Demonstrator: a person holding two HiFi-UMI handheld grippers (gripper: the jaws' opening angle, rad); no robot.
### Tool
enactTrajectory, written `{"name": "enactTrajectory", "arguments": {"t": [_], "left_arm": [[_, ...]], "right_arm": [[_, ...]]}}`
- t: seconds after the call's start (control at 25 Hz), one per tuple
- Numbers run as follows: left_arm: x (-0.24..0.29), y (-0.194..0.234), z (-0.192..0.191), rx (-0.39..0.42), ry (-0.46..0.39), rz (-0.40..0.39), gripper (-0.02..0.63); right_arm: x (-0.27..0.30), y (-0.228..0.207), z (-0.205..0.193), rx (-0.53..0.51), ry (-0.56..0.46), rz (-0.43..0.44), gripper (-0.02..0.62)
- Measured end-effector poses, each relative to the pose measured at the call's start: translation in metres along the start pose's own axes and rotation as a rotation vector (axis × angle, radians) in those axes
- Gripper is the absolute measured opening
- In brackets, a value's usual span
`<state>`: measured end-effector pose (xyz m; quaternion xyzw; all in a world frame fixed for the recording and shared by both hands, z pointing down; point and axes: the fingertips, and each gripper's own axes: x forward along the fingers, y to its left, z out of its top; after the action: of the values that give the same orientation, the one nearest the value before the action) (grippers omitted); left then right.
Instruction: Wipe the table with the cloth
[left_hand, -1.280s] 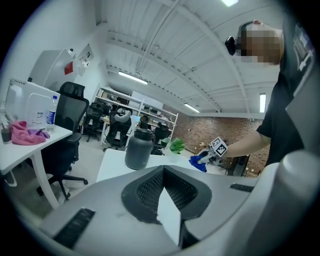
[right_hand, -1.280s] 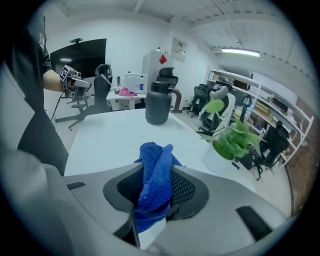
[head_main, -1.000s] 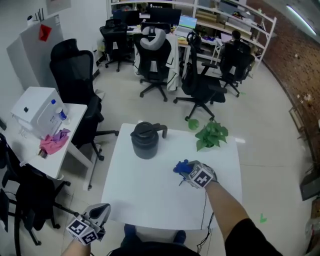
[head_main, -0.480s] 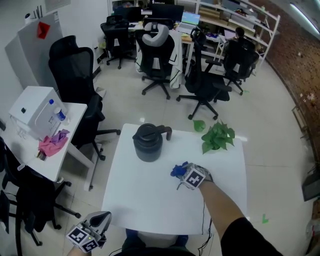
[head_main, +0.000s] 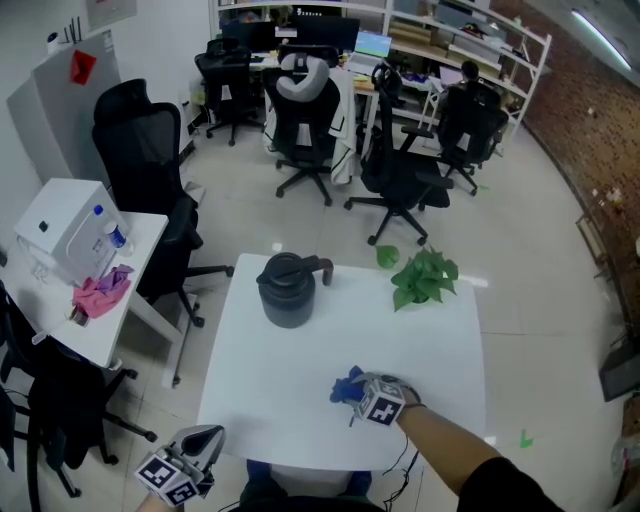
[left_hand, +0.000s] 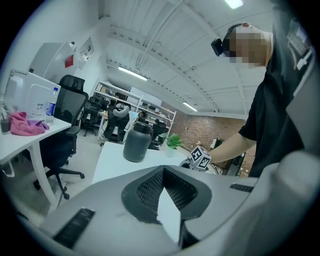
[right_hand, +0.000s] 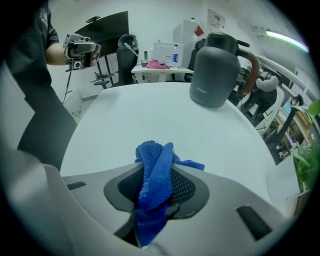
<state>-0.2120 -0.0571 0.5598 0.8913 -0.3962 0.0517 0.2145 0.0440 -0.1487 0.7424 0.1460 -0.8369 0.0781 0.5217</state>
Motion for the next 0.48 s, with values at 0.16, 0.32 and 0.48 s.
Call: {"name": "enactTrajectory", "arguments": {"t": [0.16,0.32,0.48], "left_arm": [[-0.002,-0.002,-0.004,-0.012,0.0,0.001,0.0],[-0.007,0.001,-0.003,-0.016,-0.01,0.006,0.0],[-0.015,0.006,-0.005,-0.009,-0.023,0.02,0.0]], "right_arm": [[-0.002,0.031,-0.005,-0.036,0.0,0.036,0.103],[0.001,-0.006,0.001,0.037,-0.026,0.029,0.106],[0.007,-0.087,0.004,0.113,0.006,-0.1,0.106]]}}
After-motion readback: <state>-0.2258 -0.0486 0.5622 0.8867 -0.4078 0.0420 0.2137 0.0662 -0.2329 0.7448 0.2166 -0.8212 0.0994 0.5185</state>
